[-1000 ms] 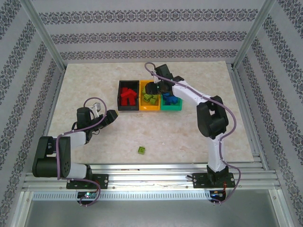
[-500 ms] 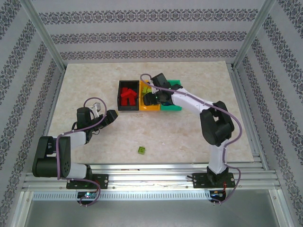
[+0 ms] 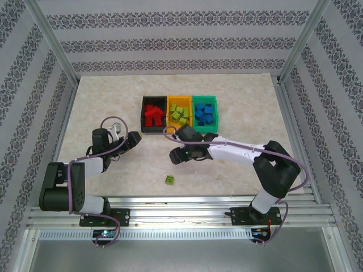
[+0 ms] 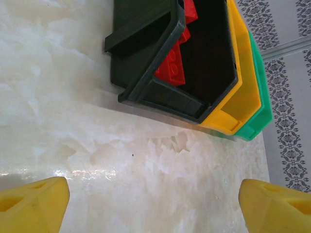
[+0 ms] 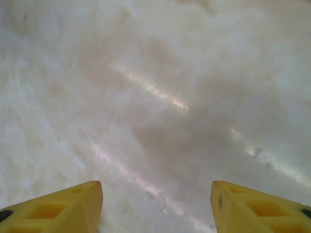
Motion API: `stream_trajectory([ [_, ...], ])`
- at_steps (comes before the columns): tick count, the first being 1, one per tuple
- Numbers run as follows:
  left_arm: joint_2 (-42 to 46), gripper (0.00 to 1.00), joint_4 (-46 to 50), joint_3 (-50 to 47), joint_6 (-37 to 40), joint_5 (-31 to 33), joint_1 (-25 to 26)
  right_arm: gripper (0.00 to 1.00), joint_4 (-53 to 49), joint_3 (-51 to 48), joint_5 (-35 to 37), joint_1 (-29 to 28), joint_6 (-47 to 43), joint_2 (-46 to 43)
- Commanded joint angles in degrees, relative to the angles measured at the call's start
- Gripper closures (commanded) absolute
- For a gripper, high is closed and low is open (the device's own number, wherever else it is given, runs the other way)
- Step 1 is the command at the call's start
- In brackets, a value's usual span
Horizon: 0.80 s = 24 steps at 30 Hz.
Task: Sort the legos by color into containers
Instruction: Pick up the lego from the bottom-center of the table.
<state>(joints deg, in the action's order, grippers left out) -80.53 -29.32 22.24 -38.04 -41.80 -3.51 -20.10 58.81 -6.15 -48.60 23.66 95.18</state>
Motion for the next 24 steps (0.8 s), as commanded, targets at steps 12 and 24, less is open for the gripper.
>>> stream_trajectory([
  [12,-0.1,0.10,-3.6,-0.4,-0.8,-1.3,-0.7,0.38,0.9,-4.1,0.4,-9.7,9.2,-0.6],
  [24,-0.8,0.10,-3.9,-0.4,-1.0,-1.4,-0.7,0.33,-0.9,0.7,1.6,-15.0,9.3,5.9],
])
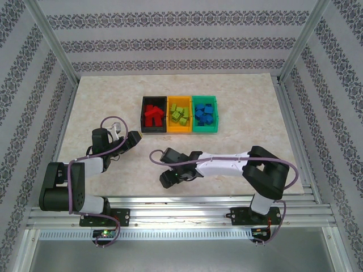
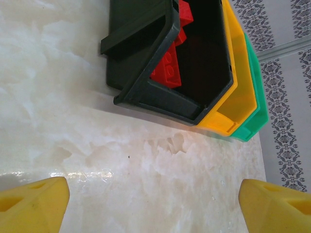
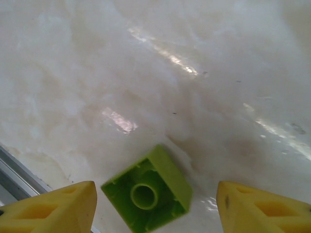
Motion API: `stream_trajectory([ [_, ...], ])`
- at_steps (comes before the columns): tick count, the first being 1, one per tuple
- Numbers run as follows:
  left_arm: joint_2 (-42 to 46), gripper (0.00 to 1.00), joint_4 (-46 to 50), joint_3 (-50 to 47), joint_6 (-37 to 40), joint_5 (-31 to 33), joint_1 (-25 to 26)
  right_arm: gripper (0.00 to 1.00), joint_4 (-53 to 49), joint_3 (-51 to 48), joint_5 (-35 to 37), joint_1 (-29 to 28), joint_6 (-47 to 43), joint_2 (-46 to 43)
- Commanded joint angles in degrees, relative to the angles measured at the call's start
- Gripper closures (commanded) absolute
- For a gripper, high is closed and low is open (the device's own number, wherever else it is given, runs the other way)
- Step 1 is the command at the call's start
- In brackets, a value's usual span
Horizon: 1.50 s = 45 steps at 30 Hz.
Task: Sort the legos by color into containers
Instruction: Pick up the lego from the bottom-center of the table, then place the lego in the container.
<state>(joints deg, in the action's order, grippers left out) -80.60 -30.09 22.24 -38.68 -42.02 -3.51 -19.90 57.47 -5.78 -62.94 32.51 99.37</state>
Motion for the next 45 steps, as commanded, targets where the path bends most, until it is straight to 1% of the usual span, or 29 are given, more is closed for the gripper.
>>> stream_trajectory([
  [1,-0.9,0.10,-3.2,-0.4,-0.3,-1.2,-0.7,0.32,-1.1,2.3,1.1,-0.9,0.4,2.1],
  [6,-1.3,0.10,-3.5,-0.4,-0.4,-1.2,-0.8,0.33,-1.7,4.3,1.6,-2.2,0.0,4.2],
  [11,-1.5,0.10,-3.4,-0.4,-0.3,-1.2,-0.7,0.37,-2.5,4.9,2.9,-2.9,-0.5,5.2],
  [16,-1.9,0.10,-3.7,-0.3,-0.5,-1.4,-0.7,0.49,-2.0,3.8,3.6,-2.8,-0.4,4.4],
  [20,-2.4,0.10,-4.1,-0.3,-0.7,-1.5,-0.7,0.51,-2.1,3.5,4.5,-2.7,-0.7,3.1],
  [25,-2.6,0.10,-4.3,-0.3,-0.8,-1.6,-0.7,0.51,-2.3,4.0,4.7,-0.5,-2.0,0.7],
  [30,-2.5,0.10,-4.4,-0.3,-0.9,-1.7,-0.7,0.51,-2.2,6.3,4.1,4.7,-5.3,-2.2],
  [36,-2.9,0.10,-4.6,-0.2,-1.0,-1.9,-0.7,0.51,-3.2,13.1,4.7,12.1,-9.5,-4.0],
  [39,-2.7,0.10,-4.5,-0.3,-1.1,-1.9,-0.7,0.51,-2.1,15.7,3.6,16.7,-11.0,-3.2],
  [41,-2.5,0.10,-4.6,-0.3,-1.0,-1.9,-0.7,0.51,-0.9,17.4,1.2,20.1,-11.1,-2.1],
  [45,-2.5,0.10,-4.5,-0.3,-1.1,-2.0,-0.7,0.51,1.7,20.8,-1.4,25.8,-11.2,1.6],
])
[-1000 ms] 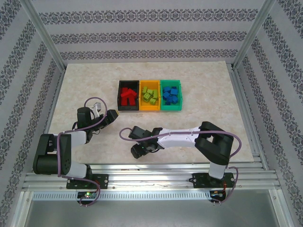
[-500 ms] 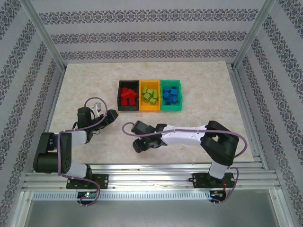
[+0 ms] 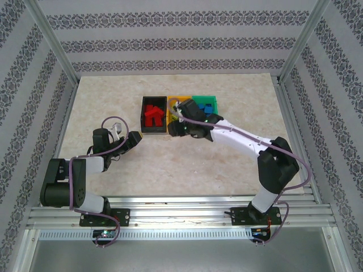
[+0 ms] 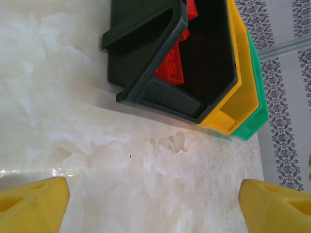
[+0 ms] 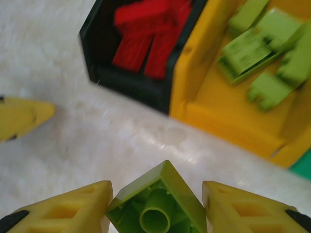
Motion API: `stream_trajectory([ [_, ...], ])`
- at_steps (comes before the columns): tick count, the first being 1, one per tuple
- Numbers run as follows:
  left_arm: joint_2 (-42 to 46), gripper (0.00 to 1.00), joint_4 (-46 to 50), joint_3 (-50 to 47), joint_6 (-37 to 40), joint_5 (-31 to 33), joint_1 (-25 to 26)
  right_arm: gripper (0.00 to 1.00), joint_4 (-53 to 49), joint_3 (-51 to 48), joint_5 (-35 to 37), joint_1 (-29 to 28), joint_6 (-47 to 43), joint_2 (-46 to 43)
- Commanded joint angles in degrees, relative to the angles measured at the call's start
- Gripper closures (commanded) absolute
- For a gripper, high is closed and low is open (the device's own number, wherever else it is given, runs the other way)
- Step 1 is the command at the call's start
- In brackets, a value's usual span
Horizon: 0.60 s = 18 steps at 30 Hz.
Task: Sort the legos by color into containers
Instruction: Place the lego in the container.
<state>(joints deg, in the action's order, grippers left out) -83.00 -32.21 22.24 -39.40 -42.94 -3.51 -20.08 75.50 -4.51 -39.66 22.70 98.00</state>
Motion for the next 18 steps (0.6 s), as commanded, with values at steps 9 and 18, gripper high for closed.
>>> stream_trajectory([
  [9,-0.4,0.10,-2.1,-0.1,0.0,-0.8,-0.8,0.49,3.8,8.5,-6.2,10.0,-1.3,11.1],
  [18,-0.6,0.10,-2.2,0.0,-0.1,-0.9,-0.7,0.37,-0.1,12.6,-10.9,11.4,-1.6,13.5],
])
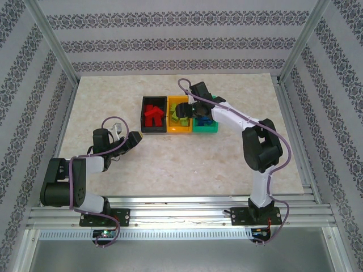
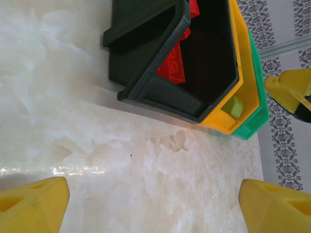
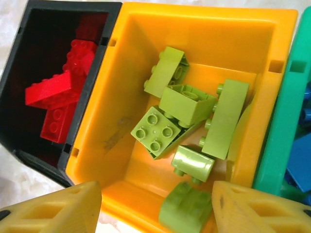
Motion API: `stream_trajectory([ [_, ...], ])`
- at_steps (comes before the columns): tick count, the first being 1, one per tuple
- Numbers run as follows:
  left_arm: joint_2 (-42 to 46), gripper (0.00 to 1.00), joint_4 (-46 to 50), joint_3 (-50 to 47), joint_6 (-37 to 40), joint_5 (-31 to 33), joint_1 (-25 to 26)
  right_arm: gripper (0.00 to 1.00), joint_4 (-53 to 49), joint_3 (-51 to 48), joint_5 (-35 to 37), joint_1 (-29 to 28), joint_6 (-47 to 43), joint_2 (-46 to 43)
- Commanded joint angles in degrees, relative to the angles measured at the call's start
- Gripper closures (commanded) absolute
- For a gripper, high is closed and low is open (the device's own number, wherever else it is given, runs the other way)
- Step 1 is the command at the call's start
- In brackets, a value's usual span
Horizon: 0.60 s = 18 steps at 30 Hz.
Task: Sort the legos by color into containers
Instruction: Place the lego in the container, then reset both arms
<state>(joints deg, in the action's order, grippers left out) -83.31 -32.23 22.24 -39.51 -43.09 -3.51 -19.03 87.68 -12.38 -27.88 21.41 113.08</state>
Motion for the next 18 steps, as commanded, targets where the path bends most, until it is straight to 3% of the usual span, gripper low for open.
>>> stream_trajectory([
  [1,-0.3,0.10,-2.2,0.0,0.1,-0.8,-0.7,0.37,-1.1,-0.5,-2.9,-0.6,-0.4,-2.5],
  [11,-0.6,0.10,-2.6,0.0,-0.4,-1.2,-0.7,0.37,2.6,-17.5,-1.1,-1.4,-2.2,-16.6],
  [18,0.0,0.10,-1.7,0.1,0.3,-0.9,-0.8,0.36,3.3,-30.1,4.1,-2.1,-5.4,-31.5],
])
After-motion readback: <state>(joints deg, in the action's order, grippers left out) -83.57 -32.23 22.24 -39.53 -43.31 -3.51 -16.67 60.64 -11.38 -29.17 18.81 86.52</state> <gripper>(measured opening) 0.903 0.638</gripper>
